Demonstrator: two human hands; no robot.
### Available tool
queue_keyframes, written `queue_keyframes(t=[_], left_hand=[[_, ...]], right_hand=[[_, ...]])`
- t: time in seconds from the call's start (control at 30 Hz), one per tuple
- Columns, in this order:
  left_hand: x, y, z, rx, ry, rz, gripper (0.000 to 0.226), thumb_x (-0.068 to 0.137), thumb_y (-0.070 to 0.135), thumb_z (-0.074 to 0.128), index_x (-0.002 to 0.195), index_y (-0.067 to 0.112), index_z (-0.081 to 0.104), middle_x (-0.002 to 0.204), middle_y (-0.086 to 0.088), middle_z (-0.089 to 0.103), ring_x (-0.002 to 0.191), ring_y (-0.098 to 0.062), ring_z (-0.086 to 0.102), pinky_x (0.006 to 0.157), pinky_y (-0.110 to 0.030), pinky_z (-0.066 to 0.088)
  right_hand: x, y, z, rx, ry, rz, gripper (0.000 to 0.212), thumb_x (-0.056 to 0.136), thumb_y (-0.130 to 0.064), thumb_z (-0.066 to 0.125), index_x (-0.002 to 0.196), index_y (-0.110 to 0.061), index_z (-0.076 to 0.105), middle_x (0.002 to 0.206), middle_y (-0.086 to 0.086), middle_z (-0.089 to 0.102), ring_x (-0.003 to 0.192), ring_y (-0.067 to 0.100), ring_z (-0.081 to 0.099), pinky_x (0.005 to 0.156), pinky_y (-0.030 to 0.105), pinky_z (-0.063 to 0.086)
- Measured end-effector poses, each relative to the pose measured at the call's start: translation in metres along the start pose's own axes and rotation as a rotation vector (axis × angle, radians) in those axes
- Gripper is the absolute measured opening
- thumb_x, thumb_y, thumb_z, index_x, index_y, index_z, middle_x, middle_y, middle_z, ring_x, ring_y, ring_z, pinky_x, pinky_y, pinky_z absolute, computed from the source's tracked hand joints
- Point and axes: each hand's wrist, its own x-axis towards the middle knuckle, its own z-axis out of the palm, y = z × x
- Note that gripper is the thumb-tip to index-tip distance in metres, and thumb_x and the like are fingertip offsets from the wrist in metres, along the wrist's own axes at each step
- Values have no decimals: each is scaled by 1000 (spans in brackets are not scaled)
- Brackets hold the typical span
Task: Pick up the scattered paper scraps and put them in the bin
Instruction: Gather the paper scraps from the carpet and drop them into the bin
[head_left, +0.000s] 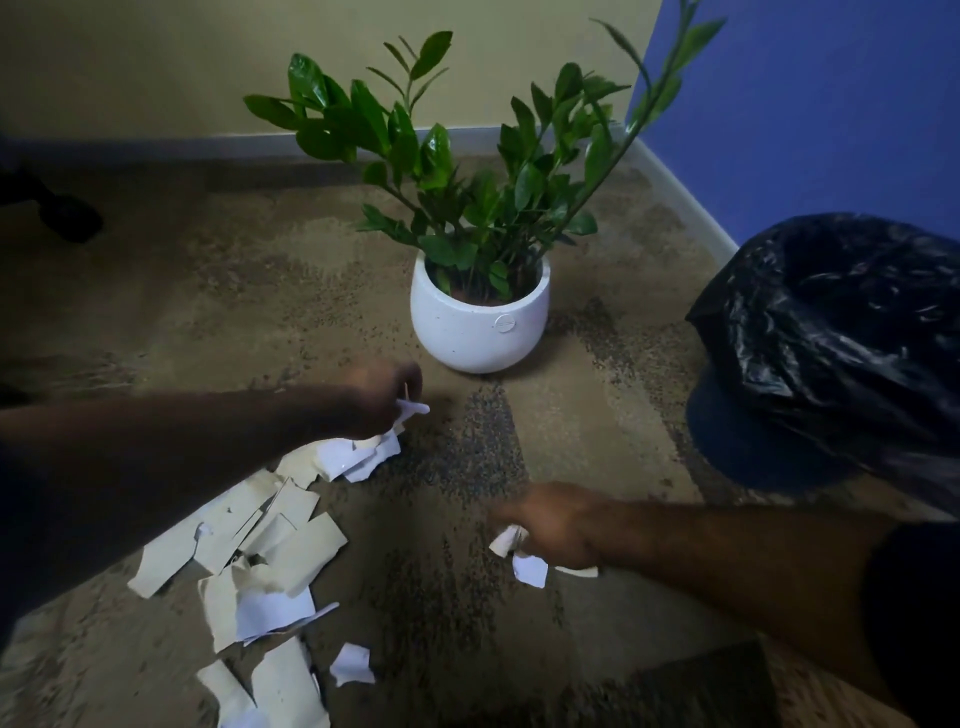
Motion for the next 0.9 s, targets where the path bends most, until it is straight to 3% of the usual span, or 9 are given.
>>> queue_keyframes(t=[0.1,0.2,0.27,0.4,0.57,0.67,0.73,0.83,0.9], left_hand=[[0,5,-1,-9,-9,-10,6,92,19,64,92,22,58,88,-3,65,70,-13,59,51,-24,49],[0,10,-4,-24,-23,-7,10,91,22,64,86,27,57,85,-1,65,66,-12,59,46,-22,46],[0,14,-6,-35,-33,4,11,90,29,65,83,28,56,85,-2,66,68,-15,61,49,-25,49],[-3,26,-10,-89,-21,40,24,87,47,64,81,25,56,79,0,67,69,-16,63,54,-25,48],[-11,58,-18,-153,-16,69,31,83,55,66,79,25,58,79,4,67,71,-13,63,60,-28,49],[-17,85,-24,-212,0,93,25,83,44,71,79,22,61,82,3,68,76,-17,64,63,-30,51],[-18,102,-26,-247,35,118,11,83,22,72,80,21,61,82,3,68,76,-18,67,60,-28,52],[-18,123,-28,-296,88,176,16,85,9,66,82,23,59,79,5,68,58,-5,62,49,-21,50],[-16,133,-29,-356,88,210,15,86,7,65,87,21,59,83,-1,70,63,-19,67,53,-33,56]], right_hand=[[-6,3,-1,26,30,-12,33,83,-21,64,116,-27,59,114,7,66,101,25,61,77,27,41],[-14,4,-16,98,60,8,20,83,-19,62,102,-23,64,104,4,69,94,21,63,76,28,46],[-21,2,-31,128,113,34,21,84,-20,64,104,-23,65,105,2,70,95,19,63,78,27,47],[-34,-3,-73,224,291,13,17,82,-19,70,99,-19,67,100,1,71,95,16,63,84,29,48],[-65,-7,-135,402,554,-22,16,79,-13,77,92,-14,69,92,1,71,84,11,63,77,23,47],[-90,-2,-169,429,685,-24,15,80,-14,76,91,-18,67,90,1,70,82,14,65,76,28,50],[-111,7,-188,474,774,-31,16,82,-14,75,88,-24,64,82,-7,68,69,3,63,65,21,51],[-142,30,-209,493,964,35,18,82,-19,75,88,-29,62,80,-12,66,60,-4,58,56,15,48],[-160,52,-216,526,1092,91,18,83,-20,75,86,-33,62,77,-15,66,57,-5,57,53,14,47]])
